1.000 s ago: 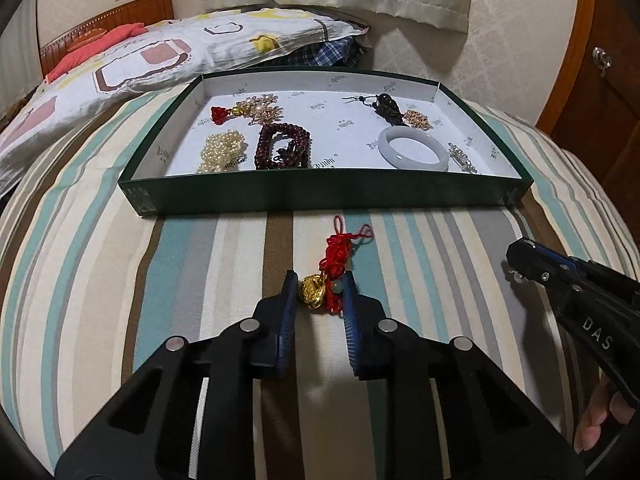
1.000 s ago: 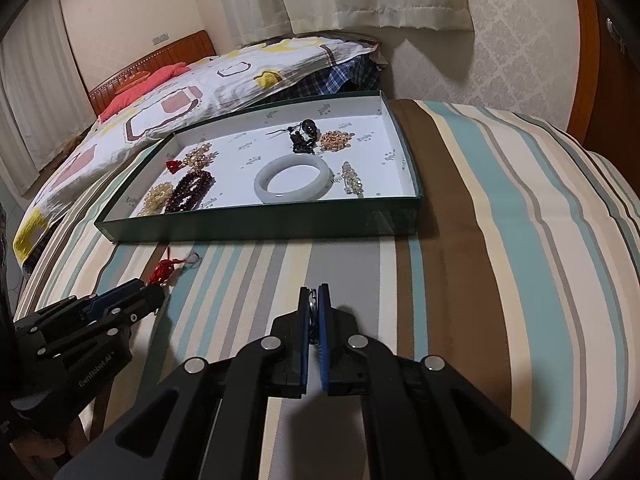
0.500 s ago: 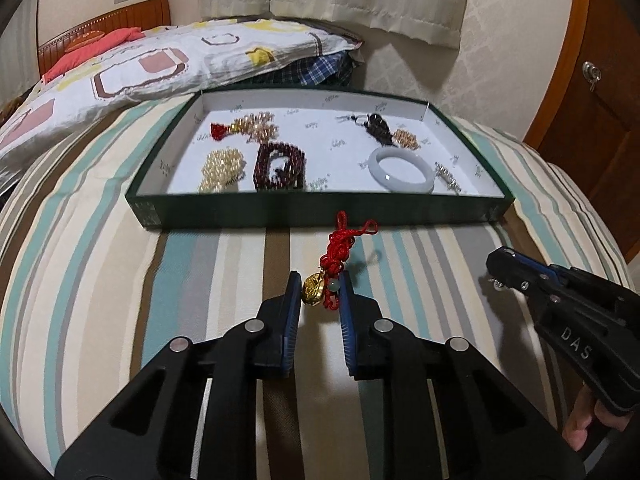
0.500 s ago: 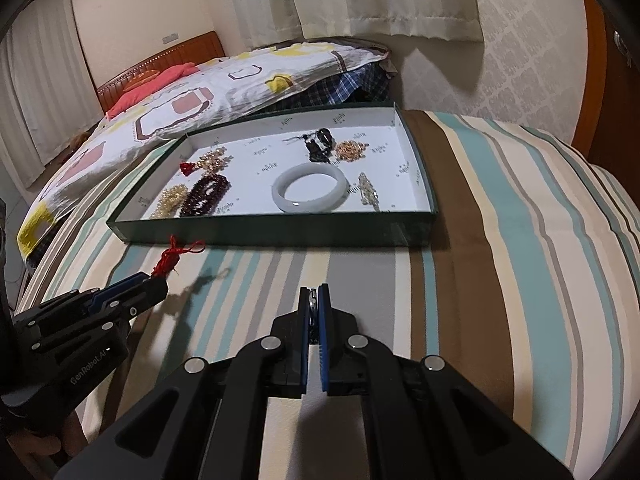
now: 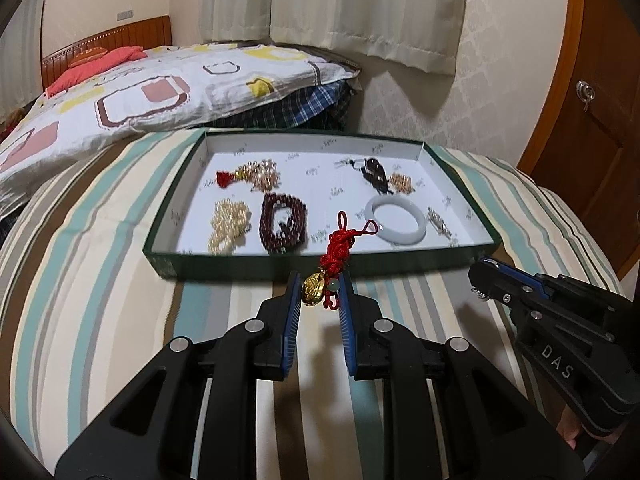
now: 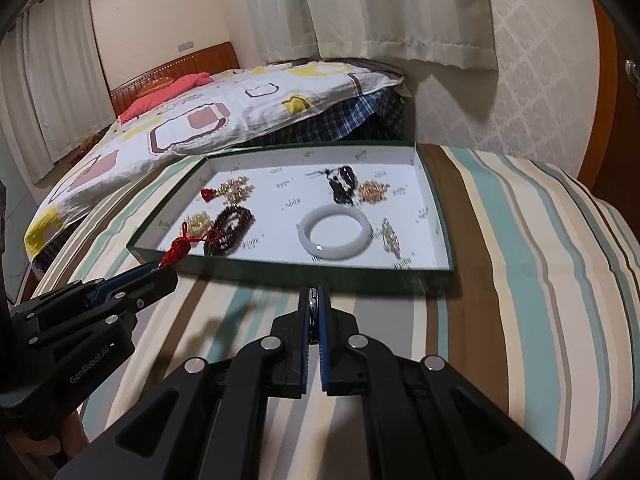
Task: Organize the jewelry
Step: 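Carry the silver ring and coin charm over the green box with both tools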
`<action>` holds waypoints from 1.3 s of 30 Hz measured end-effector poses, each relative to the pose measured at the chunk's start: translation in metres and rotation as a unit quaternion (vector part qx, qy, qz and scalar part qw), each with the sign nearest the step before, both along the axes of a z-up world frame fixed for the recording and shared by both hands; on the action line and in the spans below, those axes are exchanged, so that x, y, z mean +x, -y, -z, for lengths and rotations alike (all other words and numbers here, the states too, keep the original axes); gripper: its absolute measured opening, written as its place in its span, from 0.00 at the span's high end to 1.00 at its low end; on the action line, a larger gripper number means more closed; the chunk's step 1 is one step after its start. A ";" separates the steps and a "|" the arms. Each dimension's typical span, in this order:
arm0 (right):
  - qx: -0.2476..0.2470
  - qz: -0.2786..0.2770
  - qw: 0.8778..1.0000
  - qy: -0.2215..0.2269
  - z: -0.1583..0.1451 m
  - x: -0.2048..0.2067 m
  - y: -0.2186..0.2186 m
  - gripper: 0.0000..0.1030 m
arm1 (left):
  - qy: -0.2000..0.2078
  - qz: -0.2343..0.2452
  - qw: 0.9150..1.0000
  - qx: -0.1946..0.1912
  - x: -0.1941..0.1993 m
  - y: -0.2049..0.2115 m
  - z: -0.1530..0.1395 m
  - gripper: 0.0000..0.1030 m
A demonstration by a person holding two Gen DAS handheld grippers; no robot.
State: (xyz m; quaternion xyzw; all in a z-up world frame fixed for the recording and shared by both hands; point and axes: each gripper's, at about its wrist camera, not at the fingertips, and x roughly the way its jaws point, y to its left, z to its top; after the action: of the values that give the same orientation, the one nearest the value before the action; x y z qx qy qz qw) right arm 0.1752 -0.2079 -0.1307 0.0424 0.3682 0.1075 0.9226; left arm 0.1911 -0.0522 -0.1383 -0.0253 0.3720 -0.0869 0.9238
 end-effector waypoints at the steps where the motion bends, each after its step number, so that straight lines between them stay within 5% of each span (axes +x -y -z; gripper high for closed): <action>1: -0.001 -0.001 1.000 0.002 -0.001 0.001 -0.001 0.96 | 0.003 0.000 1.000 0.001 0.002 0.000 -0.003 0.82; 20: -0.011 -0.002 0.998 0.056 -0.037 0.076 -0.012 0.96 | 0.053 -0.010 0.998 0.022 0.078 0.005 -0.026 0.82; 39: -0.023 0.001 1.000 -0.016 0.026 0.154 -0.032 0.96 | -0.015 -0.036 0.997 0.063 0.158 0.001 0.032 0.82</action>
State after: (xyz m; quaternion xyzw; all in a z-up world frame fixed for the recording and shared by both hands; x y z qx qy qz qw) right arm 0.3290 -0.1762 -0.1564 0.0237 0.3847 0.0973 0.9176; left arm 0.3494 -0.0529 -0.1698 0.0187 0.3896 -0.0298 0.9203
